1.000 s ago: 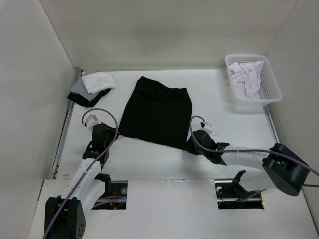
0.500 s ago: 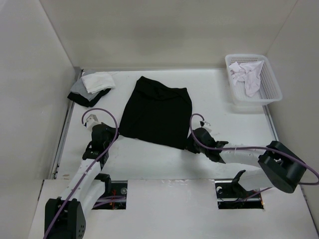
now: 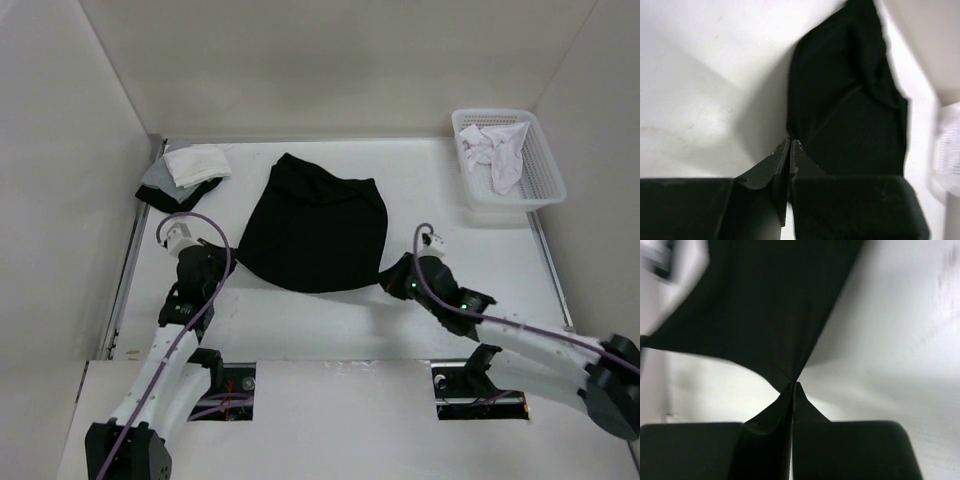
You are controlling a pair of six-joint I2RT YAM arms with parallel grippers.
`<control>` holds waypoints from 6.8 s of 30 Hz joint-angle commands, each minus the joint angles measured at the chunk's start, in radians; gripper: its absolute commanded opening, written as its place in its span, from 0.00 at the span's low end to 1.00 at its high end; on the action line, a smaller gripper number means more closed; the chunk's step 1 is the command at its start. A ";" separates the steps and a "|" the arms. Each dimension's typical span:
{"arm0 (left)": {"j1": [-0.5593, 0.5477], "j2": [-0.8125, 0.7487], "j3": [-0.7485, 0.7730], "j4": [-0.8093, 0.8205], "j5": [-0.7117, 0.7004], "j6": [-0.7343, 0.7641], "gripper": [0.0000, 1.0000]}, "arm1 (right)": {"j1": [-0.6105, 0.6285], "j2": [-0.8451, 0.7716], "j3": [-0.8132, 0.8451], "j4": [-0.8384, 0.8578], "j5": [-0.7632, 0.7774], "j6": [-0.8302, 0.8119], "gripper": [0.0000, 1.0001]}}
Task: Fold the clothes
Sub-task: Flatten the tank top out, then fold the tank top
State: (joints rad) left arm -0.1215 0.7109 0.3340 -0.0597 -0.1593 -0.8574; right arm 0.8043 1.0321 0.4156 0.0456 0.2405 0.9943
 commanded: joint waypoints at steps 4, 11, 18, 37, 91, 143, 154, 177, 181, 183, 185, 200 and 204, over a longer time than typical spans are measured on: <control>-0.045 -0.158 0.307 -0.060 -0.006 -0.054 0.00 | 0.009 -0.413 0.315 -0.349 0.230 -0.253 0.00; -0.089 -0.173 0.773 -0.051 -0.086 -0.026 0.00 | 0.187 -0.391 0.918 -0.472 0.430 -0.570 0.00; -0.054 -0.081 1.051 -0.057 -0.100 0.040 0.00 | 0.379 -0.172 1.348 -0.448 0.516 -0.847 0.01; 0.001 0.416 0.937 0.133 -0.146 0.014 0.00 | -0.431 0.419 1.457 -0.331 -0.168 -0.579 0.01; -0.114 0.034 0.250 0.113 -0.239 -0.077 0.00 | -0.227 -0.118 0.281 -0.063 -0.128 -0.319 0.01; 0.059 0.990 0.181 0.753 0.136 -0.308 0.36 | -0.443 0.306 0.051 0.390 -0.233 -0.203 0.36; 0.053 1.049 0.223 0.753 0.106 -0.321 0.11 | -0.465 0.453 0.113 0.375 -0.224 -0.134 0.46; 0.049 1.041 0.224 0.756 0.095 -0.310 0.04 | -0.503 0.649 0.190 0.517 -0.276 -0.057 0.12; 0.047 1.013 0.214 0.756 0.095 -0.307 0.02 | -0.503 0.603 0.167 0.527 -0.267 -0.063 0.04; 0.049 0.978 0.197 0.761 0.101 -0.307 0.00 | -0.503 0.544 0.146 0.527 -0.267 -0.072 0.02; 0.053 0.894 0.156 0.762 0.101 -0.315 0.00 | -0.492 0.446 0.115 0.507 -0.273 -0.088 0.01; 0.004 -0.304 0.353 -0.095 0.009 -0.091 0.00 | -0.104 -0.491 0.436 -0.345 0.068 -0.325 0.03; -0.003 -0.306 0.393 -0.143 0.009 -0.078 0.00 | -0.008 -0.449 0.496 -0.359 0.154 -0.365 0.04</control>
State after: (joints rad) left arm -0.1184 0.3801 0.7216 -0.0357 -0.1310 -0.9871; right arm 0.7616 0.5400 0.8883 -0.2005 0.2810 0.6865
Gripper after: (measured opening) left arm 0.018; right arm 0.035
